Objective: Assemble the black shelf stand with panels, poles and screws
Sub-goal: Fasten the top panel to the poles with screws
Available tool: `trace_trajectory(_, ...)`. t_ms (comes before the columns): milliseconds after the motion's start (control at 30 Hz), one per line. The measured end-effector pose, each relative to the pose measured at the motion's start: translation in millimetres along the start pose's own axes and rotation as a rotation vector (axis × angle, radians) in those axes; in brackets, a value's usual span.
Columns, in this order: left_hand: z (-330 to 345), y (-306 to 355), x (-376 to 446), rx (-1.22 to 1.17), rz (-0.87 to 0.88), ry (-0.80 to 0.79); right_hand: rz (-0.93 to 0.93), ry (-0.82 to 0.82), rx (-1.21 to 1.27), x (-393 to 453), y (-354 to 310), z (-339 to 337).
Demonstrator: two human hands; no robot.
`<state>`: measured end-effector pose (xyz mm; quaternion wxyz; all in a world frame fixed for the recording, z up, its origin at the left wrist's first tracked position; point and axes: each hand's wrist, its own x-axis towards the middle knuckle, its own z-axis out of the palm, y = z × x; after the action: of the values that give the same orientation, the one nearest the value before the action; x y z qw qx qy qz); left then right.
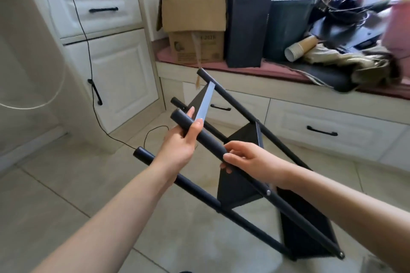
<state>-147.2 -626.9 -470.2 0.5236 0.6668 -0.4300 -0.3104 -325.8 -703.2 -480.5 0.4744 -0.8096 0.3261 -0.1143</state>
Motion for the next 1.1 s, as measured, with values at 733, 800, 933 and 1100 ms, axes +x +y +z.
trace_trajectory(733, 96, 132, -38, 0.415, 0.41, -0.164, -0.001, 0.359, 0.344, -134, 3, -46)
trace_trajectory(800, 100, 138, -43, 0.481, 0.438, -0.207, -0.007, 0.376, 0.391, -141, 7, -41)
trace_trajectory(933, 103, 139, -54, 0.579, 0.504, -0.241, -0.003, 0.402, 0.459, -150, 11, -25)
trace_trajectory(1100, 104, 120, -73, 0.527, 0.609, -0.132, -0.021, 0.439, 0.506, -156, 9, -9)
